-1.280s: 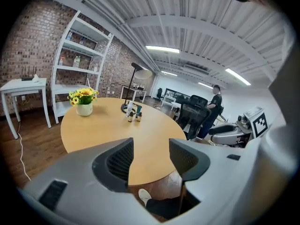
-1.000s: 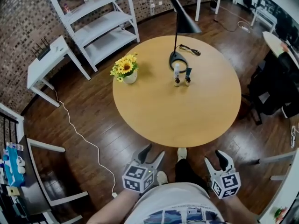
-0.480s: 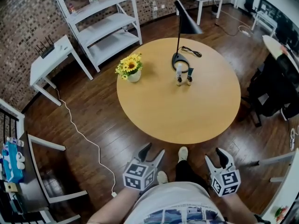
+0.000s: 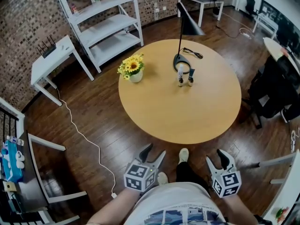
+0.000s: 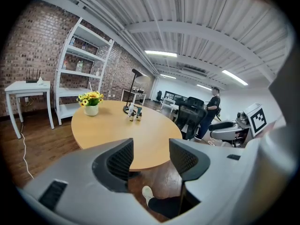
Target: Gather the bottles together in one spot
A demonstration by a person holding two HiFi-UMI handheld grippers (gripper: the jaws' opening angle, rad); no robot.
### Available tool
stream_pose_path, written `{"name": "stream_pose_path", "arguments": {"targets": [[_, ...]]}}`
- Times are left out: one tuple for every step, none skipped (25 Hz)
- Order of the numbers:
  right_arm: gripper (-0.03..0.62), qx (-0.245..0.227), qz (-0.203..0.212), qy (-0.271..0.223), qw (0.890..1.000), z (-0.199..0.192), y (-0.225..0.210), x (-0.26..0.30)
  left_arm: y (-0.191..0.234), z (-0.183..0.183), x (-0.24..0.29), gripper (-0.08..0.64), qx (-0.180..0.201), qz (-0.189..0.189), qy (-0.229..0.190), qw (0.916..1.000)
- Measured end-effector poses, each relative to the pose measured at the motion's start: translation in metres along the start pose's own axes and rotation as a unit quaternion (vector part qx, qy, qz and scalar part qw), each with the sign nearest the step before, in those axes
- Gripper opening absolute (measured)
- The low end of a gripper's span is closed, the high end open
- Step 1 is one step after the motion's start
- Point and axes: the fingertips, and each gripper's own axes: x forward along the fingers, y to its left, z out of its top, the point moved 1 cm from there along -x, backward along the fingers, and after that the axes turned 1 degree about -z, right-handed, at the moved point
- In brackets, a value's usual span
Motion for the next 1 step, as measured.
{"name": "stream_pose_path", "arguments": {"targets": [[0.241, 0.000, 0.000, 0.001, 1.000, -0.0013, 0.0002, -0.0007, -0.0007, -0.0006, -0.0004, 0.215, 0.000, 0.000, 0.000, 1.0000]]}}
